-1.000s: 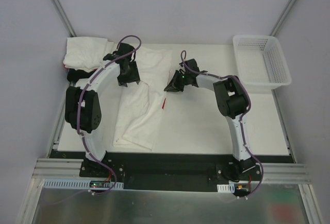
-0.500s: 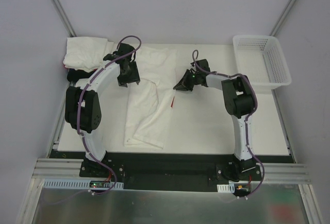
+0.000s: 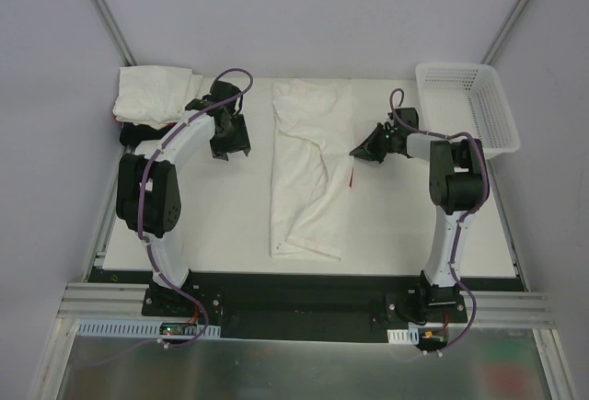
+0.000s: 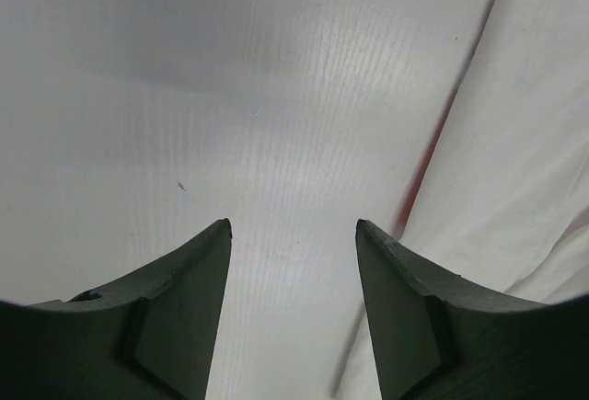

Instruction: Fold and stack the t-shirts

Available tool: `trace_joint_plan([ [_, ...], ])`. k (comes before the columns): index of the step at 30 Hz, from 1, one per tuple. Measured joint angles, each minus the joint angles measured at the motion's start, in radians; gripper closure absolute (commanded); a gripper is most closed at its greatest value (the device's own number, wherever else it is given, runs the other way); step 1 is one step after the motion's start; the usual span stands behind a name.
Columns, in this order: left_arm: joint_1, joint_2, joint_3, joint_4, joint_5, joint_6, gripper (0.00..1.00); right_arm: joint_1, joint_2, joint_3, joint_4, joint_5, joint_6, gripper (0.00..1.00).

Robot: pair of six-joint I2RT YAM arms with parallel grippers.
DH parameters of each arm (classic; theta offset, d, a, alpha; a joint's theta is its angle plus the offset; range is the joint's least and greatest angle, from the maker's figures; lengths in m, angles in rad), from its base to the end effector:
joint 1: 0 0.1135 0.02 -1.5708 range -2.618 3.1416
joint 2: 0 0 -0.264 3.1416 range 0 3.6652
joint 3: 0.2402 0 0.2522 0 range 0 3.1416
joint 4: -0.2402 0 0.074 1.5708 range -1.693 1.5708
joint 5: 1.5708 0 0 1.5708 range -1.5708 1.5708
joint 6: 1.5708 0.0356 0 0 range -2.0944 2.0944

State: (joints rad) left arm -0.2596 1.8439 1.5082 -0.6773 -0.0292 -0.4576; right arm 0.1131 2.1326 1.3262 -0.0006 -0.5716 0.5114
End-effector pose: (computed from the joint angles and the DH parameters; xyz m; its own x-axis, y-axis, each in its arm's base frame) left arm 0.3871 -0.1017 0.2507 -0.8424 -0.2332 -0.4858 -0.1455 0.9665 -0.2116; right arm 0.4404 0.0694 0.1266 -0.8542 0.3172 -0.4120 -0.0558 0.7318 0.6792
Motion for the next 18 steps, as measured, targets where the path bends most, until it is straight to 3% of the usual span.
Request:
trace_joint_plan([
  [3, 0.0, 0.0, 0.0, 0.0, 0.005, 0.0, 0.44, -0.008, -0.003, -0.001, -0.005, 0.008, -0.005, 0.77],
  [6, 0.0, 0.0, 0.0, 0.003, 0.023, 0.0, 0.44, -0.006, -0.011, 0.01, -0.018, 0.015, -0.015, 0.72],
  [14, -0.016, -0.01, 0.0, 0.013, 0.077, 0.0, 0.44, -0.032, -0.143, -0.043, -0.122, 0.108, -0.06, 0.7],
  [18, -0.103, -0.028, -0.007, 0.017, 0.076, 0.0, 0.44, -0.047, -0.296, -0.129, -0.131, 0.134, -0.06, 0.7],
])
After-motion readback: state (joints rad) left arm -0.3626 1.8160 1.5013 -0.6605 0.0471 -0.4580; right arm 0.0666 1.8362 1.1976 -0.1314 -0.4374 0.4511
